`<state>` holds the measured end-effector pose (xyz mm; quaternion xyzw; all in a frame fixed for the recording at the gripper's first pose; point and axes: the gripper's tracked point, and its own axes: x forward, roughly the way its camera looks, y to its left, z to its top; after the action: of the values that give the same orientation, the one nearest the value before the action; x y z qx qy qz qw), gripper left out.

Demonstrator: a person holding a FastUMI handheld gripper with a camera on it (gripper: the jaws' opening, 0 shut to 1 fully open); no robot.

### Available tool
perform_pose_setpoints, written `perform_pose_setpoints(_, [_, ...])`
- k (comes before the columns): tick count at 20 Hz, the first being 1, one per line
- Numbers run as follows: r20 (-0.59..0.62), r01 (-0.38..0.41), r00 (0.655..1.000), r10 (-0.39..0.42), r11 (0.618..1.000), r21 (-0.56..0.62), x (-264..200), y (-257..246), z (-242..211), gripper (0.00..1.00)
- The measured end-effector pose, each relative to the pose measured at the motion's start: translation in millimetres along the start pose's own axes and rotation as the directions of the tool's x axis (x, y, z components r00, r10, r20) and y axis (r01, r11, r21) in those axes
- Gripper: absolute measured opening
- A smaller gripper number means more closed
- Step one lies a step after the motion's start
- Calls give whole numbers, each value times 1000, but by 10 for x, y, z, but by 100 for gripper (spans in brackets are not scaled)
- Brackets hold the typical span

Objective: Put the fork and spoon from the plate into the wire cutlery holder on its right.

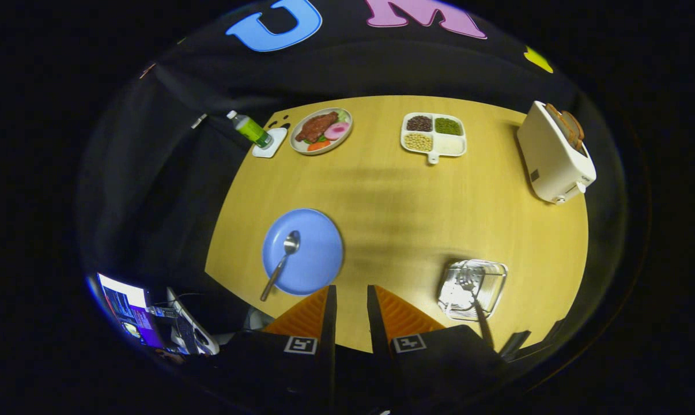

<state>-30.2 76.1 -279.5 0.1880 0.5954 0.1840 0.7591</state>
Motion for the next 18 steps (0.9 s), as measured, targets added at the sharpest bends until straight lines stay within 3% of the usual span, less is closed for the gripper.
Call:
perform_pose_setpoints(8, [-160,-109,979,123,990,95,1033,1065,-344,34])
perform_pose_setpoints(18, [-262,53,965,-7,984,172,2177,1149,-588,34])
